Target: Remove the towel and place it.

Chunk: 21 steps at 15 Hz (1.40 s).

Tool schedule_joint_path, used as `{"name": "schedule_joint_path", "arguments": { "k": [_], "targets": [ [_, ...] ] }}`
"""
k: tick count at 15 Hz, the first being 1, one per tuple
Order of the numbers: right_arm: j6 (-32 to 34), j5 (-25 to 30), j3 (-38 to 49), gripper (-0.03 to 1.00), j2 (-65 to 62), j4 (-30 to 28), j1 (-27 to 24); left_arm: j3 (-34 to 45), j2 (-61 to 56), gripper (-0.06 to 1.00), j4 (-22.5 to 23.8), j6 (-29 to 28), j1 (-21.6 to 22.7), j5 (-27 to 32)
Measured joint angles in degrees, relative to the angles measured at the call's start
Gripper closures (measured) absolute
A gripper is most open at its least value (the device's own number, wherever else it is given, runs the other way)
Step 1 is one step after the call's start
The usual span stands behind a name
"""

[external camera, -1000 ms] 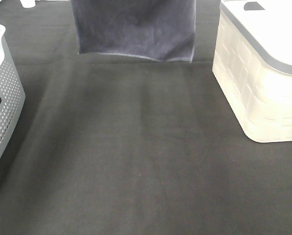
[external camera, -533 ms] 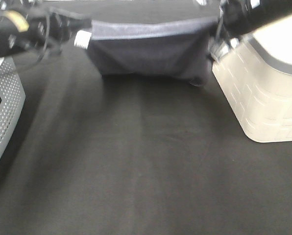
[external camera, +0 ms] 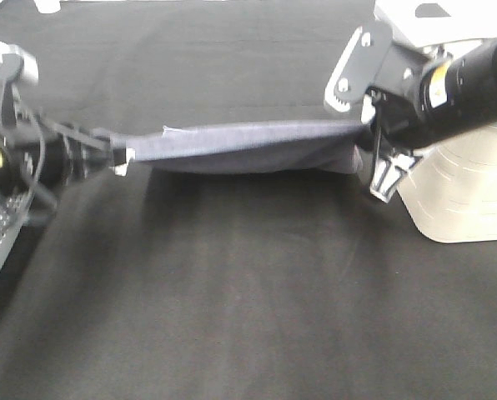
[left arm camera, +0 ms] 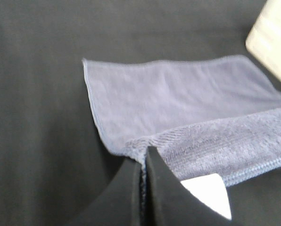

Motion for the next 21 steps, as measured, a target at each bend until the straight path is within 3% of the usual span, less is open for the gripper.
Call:
{"name": "schedule_joint_path", "arguments": {
  "k": [4, 12, 17, 19, 21],
  "targets": [
    [-4.41, 0.0, 2.52, 0.95, 0.17, -3.32, 2.52, 3.21, 0.0, 0.94, 0.0, -0.29, -0.11, 1.66],
    [-8.19, 0.34, 2.69, 0.95, 9.28, -5.67, 5.16, 3.21, -0.06, 0.94, 0.0, -1.66, -0.17, 16.73],
    [-8.42, 0.06, 2.69, 0.95, 14.32, -5.67, 5.56, 3.21, -0.06, 0.94, 0.0, -1.66, -0.17, 20.57],
    [-8.54, 0.97, 2.69, 0.89, 14.32, -5.67, 5.56, 3.21, -0.06, 0.84, 0.0, -1.66, -0.17, 21.43],
    [-10.94, 4.13, 2.69, 0.66, 14.32, -5.67, 5.56, 3.21, -0.06, 0.55, 0.0, -1.66, -0.17, 21.83]
  ]
}}
